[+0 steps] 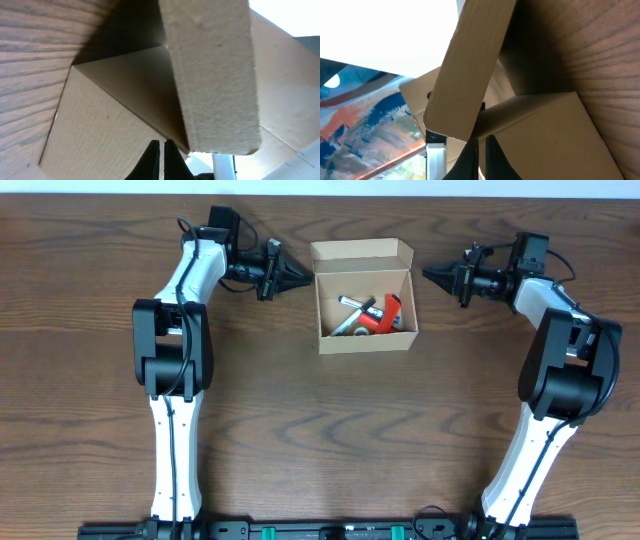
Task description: Pack container
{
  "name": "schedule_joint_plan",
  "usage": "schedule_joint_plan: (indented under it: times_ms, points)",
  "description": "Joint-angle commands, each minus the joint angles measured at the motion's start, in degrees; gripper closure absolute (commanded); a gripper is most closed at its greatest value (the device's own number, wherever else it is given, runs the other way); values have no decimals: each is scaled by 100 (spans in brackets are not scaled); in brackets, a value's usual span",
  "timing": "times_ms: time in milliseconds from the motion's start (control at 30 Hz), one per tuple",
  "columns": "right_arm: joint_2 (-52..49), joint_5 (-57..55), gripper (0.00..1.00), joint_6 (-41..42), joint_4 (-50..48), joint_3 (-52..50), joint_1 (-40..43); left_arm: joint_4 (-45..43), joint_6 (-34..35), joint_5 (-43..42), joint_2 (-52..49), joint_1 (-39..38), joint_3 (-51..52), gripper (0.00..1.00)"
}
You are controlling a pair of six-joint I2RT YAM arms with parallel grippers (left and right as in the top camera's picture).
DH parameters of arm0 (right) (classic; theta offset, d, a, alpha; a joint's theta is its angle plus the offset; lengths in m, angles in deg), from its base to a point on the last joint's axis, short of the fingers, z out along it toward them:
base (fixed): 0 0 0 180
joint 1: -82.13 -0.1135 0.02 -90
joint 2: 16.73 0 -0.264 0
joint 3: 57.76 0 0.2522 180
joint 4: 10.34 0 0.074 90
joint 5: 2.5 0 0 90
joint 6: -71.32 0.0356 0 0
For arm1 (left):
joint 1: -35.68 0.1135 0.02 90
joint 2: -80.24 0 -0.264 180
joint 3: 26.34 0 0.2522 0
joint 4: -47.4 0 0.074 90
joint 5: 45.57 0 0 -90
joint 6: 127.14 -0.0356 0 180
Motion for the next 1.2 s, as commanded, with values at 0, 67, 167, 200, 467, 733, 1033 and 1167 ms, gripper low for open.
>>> schedule_joint_plan:
  times_ms: [0, 67, 167, 200, 467, 733, 1033, 1167]
  points:
    - [-240, -35, 99, -131, -20, 17, -48, -46, 236, -186, -59, 24, -70, 94]
    - [-334, -9, 99, -55, -107, 17, -48, -46, 234, -186, -59, 24, -70, 94]
    - [-505, 140, 99, 109, -332, 17, -50, -46, 232, -188, -59, 24, -70, 94]
    - [-590, 225, 99, 214, -507, 17, -50, -46, 232, -195, -59, 24, -70, 94]
    - [-826, 476, 99, 1416, -2079, 20, -127, -74, 232, -203, -63, 22, -70, 94]
    - [-826, 470, 99, 2098, -2837, 20, -354, -140, 256, -271, -136, -28, -70, 94]
    - [-905, 435, 99, 2098, -2830, 20, -459, -179, 317, -337, -164, -59, -70, 94]
    - [-988, 437, 99, 2159, -2837, 20, -459, -195, 317, -337, -164, -59, -70, 95]
